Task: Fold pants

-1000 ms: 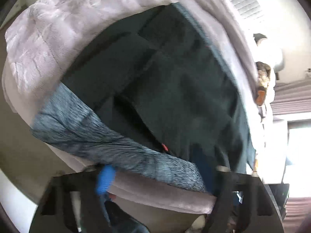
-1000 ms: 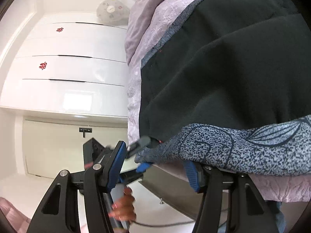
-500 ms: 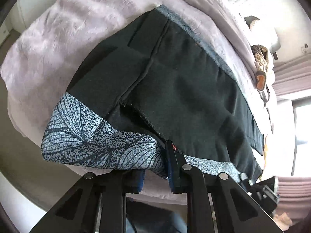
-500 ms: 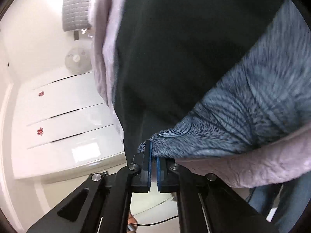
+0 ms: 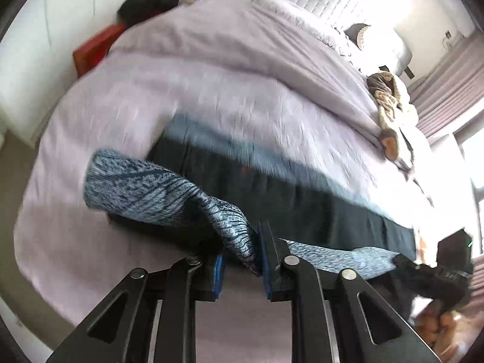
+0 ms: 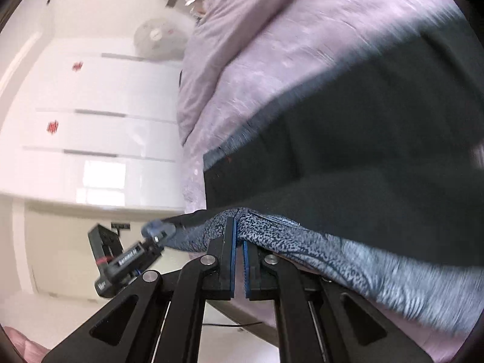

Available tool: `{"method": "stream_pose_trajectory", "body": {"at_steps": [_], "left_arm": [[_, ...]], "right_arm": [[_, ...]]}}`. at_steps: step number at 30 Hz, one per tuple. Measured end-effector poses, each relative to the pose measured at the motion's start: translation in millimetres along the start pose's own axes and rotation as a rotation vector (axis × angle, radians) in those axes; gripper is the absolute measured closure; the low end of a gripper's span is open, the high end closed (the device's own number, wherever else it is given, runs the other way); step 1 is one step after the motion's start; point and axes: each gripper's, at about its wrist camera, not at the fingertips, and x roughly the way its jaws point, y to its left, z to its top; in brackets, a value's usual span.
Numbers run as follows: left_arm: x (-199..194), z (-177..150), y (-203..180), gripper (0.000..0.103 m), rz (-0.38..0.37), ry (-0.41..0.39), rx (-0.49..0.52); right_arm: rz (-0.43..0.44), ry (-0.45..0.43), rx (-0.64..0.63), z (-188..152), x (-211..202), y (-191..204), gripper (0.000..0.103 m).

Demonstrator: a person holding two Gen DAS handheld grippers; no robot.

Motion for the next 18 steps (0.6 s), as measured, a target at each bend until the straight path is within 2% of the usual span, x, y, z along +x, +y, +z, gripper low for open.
{"method": "stream_pose_trajectory", "body": {"at_steps": [1,3,6,10,12,14,15,16,17,18], "left_arm": [[12,13,-2,0.055,0.042,-0.026,0.008],[34,31,0,0.04,0.102,-0.071,0.011],[80,54,5,0.039,0.148,-0.06,0.001],[132,63,11,0.039,0.288,-0.023,0.004],[139,64,16,0.039,0.306,-0.005,-0.008],[126,64,13,0.039,0.311,-0.026,0.002],[120,64,10,0.039,0.322,-0.038,0.022],[112,63,5,0.039,0.341,-0.047,0.052],[105,62,0,0.039,0.352,-0.053,0.088],[98,59,-6,0.039,0.344,-0.059,0.118]], "right_arm": [[-0.01,0.021,-0.017,15,4,1,0.099],[-0.033,0.062,-0.046,51,18,-3,0.099],[-0.056,0.109,-0.037,98,45,-18,0.099],[-0.154,0.172,-0.053,135,83,-42,0.093],[-0.198,0.184,-0.05,144,100,-56,0.093],[-0.215,0.186,-0.037,146,103,-58,0.093],[-0.215,0.183,-0.036,145,100,-54,0.087],[-0.207,0.176,-0.049,144,97,-49,0.069],[-0.204,0.166,-0.069,141,92,-40,0.055],[-0.202,0.158,-0.09,137,84,-31,0.036]]}}
